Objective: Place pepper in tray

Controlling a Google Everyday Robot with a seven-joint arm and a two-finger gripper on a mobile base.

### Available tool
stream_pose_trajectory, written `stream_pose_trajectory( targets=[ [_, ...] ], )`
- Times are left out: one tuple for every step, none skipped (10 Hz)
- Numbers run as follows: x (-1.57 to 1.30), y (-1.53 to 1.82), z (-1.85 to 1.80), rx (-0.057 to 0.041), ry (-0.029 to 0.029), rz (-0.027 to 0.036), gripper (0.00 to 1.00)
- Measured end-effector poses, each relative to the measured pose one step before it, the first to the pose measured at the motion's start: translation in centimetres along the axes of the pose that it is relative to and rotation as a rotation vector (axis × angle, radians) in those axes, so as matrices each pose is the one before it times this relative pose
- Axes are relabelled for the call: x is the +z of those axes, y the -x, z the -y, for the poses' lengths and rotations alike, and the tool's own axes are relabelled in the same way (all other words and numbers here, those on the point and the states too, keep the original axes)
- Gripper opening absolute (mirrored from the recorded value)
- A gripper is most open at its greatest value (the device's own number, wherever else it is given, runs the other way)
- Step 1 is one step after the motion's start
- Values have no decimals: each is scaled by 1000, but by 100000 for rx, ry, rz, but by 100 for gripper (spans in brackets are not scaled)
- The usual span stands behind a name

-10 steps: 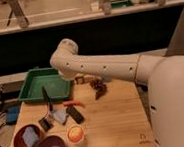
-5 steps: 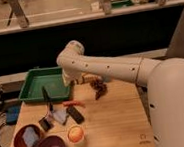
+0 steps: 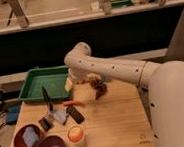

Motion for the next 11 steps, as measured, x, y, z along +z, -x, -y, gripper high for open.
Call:
stream_pose_trajectory(
  targets=[
    [668, 222, -89, -378, -853, 1343, 80],
    [757, 340, -371, 396, -344, 862, 80],
    [480, 203, -152, 229, -137, 249, 80],
    [471, 227, 62, 111, -233, 52, 80],
    [448, 222, 173, 485, -204, 59, 80],
    [485, 264, 42, 1047, 81, -212, 80],
    [706, 292, -67, 985, 990, -427, 80],
    [591, 126, -46, 1062, 801, -716, 80],
    [634, 49, -104, 1083, 767, -397, 80],
    [478, 12, -183, 661, 688, 10, 80],
    [716, -25, 102, 612, 202, 366, 80]
  ],
)
